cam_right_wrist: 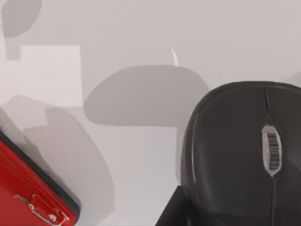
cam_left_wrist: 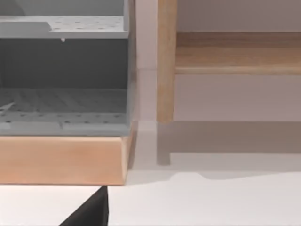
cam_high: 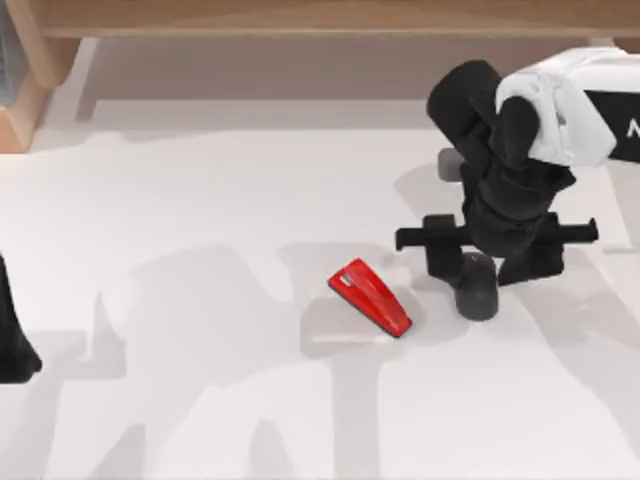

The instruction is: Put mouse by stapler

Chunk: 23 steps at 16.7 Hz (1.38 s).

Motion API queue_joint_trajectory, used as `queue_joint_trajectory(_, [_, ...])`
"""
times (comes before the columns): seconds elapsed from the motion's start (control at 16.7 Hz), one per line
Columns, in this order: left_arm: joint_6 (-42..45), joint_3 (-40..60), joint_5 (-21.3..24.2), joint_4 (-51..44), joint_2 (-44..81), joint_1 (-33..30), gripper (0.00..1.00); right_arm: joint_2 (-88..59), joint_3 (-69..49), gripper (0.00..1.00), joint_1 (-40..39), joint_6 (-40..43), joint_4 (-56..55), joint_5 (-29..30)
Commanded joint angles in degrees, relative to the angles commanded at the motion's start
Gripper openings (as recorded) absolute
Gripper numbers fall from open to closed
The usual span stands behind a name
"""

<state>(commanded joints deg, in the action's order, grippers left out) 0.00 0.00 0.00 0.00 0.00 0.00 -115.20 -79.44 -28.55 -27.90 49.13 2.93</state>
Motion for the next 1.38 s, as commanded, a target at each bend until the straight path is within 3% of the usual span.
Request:
queue_joint_trajectory(0.24, [0.0,0.0,0.0,0.0,0.0,0.0,1.0,0.0,0.0,0.0,0.0,0.0,0.0,0.0])
queue_joint_trajectory(1.02, [0.0,0.0,0.0,0.0,0.0,0.0,1.0,0.0,0.0,0.98,0.0,0.0,0.0,0.0])
queue_joint_trajectory(1.38, [0.0,0.0,0.0,0.0,0.0,0.0,1.0,0.0,0.0,1.0,0.0,0.0,0.0,0.0])
